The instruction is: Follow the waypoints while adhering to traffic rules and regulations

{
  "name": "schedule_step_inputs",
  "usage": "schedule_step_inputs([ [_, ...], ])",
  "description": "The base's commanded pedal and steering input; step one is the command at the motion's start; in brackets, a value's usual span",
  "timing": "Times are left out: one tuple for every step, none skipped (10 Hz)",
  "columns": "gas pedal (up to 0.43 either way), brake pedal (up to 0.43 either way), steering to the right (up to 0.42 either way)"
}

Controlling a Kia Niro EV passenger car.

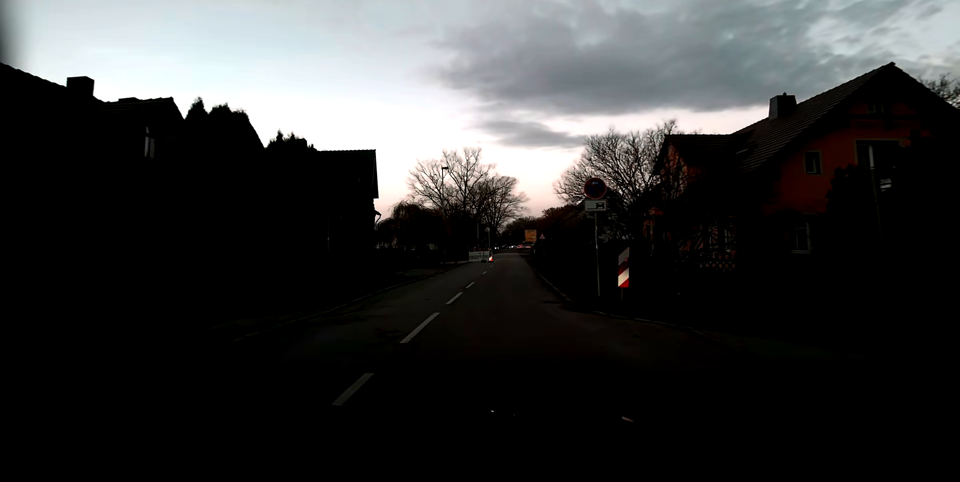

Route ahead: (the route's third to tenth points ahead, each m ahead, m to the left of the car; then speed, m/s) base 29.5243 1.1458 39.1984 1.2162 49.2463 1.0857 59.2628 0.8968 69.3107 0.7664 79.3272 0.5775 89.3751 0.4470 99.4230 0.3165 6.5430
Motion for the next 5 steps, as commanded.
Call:
schedule_step_inputs([
  [0.130, 0.000, -0.028],
  [0.130, 0.000, -0.027],
  [0.130, 0.000, -0.022],
  [0.130, 0.000, -0.014],
  [0.130, 0.000, -0.005],
])
